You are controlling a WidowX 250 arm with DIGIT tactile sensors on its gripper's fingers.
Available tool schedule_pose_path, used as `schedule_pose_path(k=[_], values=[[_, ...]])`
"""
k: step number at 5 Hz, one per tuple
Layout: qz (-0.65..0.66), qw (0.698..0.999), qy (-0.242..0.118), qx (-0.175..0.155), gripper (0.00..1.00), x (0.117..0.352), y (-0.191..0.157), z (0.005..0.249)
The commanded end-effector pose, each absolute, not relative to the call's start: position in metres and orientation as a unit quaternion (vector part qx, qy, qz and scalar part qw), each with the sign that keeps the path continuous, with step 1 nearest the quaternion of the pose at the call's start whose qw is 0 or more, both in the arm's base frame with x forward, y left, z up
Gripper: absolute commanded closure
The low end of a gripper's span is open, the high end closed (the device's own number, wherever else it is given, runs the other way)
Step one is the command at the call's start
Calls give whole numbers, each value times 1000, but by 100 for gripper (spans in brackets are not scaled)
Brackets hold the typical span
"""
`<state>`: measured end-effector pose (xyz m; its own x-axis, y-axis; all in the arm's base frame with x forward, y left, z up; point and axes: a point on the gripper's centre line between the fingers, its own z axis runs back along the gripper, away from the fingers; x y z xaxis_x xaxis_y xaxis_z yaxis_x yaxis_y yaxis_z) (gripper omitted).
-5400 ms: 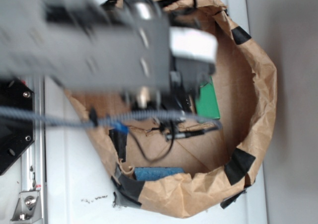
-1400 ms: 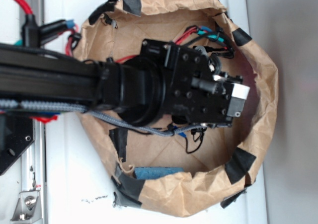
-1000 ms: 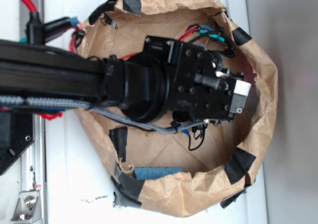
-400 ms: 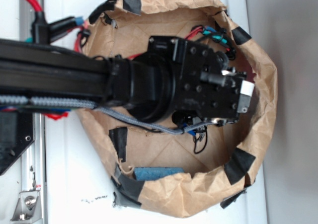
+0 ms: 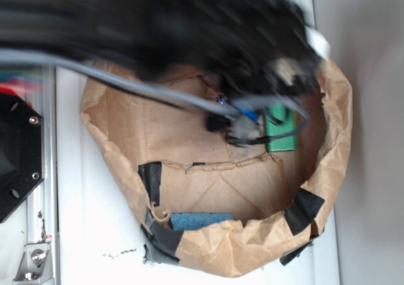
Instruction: Grab the silver keys.
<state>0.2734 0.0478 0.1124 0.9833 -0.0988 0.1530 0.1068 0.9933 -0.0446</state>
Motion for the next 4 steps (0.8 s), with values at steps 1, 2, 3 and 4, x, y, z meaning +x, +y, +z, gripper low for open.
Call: schedule_pose_path(k=[1,2,3,4], values=[[-121,977,-161,-67,100,234,65,167],[-102,987,-117,-39,100,249,59,159],[-100,991,-84,-11,100,254,49,152],[-97,993,-60,21,100,258,38,144]])
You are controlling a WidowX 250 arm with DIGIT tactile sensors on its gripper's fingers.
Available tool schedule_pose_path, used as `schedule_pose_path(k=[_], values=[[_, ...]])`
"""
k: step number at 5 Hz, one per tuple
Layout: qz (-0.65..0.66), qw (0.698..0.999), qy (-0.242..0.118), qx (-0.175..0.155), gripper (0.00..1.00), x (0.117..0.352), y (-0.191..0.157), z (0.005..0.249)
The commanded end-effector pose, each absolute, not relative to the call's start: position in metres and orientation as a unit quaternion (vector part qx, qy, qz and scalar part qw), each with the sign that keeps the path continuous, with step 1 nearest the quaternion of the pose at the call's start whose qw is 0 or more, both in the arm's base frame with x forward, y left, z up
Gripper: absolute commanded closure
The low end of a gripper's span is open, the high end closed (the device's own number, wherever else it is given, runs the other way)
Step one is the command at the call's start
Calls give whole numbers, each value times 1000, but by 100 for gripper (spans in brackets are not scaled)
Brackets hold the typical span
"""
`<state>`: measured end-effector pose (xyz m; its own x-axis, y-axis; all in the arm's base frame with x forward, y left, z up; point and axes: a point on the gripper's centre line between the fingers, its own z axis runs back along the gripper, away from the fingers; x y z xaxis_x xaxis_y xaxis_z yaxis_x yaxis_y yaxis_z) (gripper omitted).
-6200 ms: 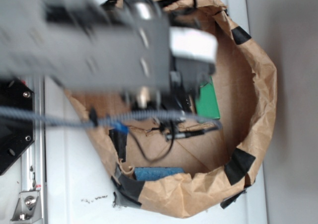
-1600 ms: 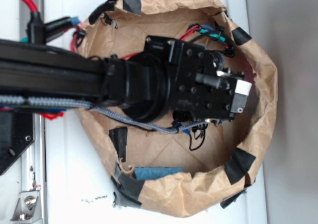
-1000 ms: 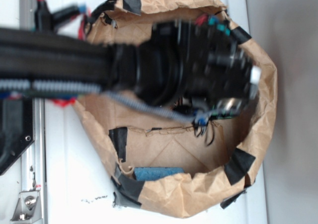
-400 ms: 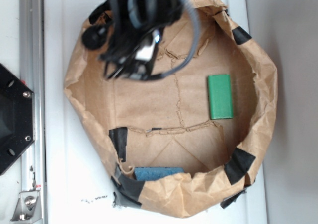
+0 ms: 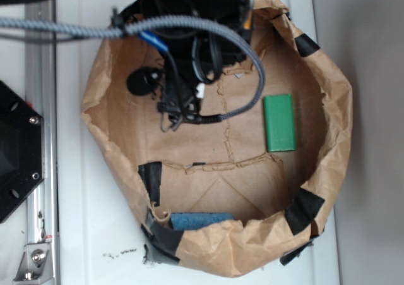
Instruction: Grab the silver keys.
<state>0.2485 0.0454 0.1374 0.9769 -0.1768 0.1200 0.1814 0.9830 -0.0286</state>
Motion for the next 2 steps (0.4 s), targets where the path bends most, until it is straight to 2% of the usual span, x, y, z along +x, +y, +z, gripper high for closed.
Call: schedule_pose_path(k=[1,2], values=[[-99,993,-61,27,100,258,34,140],[-93,993,-61,44,100,259,31,135]])
